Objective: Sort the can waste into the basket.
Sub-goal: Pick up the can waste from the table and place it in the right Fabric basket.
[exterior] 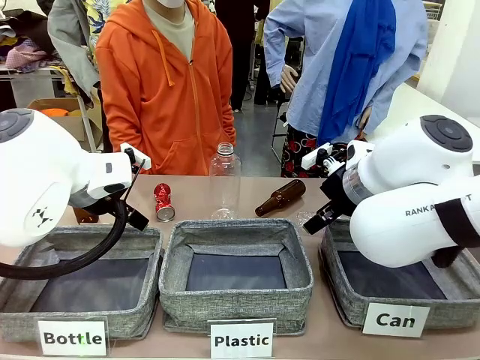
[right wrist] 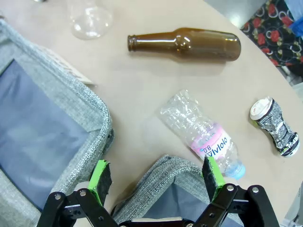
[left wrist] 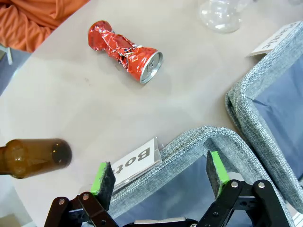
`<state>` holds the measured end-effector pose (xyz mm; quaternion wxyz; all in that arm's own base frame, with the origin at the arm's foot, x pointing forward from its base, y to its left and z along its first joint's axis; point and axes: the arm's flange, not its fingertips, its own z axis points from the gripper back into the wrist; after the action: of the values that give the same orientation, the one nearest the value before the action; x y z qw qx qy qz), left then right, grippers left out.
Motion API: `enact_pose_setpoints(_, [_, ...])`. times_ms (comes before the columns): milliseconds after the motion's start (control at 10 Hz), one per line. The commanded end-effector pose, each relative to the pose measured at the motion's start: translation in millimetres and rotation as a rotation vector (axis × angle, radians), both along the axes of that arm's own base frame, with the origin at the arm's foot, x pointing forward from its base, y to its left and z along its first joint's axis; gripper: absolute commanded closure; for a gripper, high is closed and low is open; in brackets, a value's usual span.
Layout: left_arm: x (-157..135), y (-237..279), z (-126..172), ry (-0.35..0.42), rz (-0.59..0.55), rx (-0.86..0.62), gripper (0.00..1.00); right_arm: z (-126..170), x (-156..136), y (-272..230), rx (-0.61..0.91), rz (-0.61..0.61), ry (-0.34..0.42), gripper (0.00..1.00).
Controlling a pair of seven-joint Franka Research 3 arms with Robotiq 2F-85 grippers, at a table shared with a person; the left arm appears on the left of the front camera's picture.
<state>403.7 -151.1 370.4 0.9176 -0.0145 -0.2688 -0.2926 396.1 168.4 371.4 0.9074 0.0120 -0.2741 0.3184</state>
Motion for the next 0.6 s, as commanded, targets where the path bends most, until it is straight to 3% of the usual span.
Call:
enact_pose_setpoints(0, [-0.3,0.2,-0.3,0.001,0.0,0.0,0.0,0.1,0.1,-0.1,0.001,-0.001,0.0,0.0])
enact_pose_setpoints(300, [-8.1,1.3,13.1,-0.007,-0.045,-0.038,0.0,13.3,-5.5,-3.7,0.056,0.04,0.017,0.0])
enact_pose_setpoints(400, [-21.4,2.9,29.4,0.027,-0.136,-0.126,0.0,33.9,-12.9,-8.6,0.131,0.015,0.031,0.0])
enact_pose_setpoints(500, [-34.3,3.7,47.3,0.121,-0.19,-0.173,0.0,57.6,-22.2,-14.5,0.241,0.013,0.07,0.0])
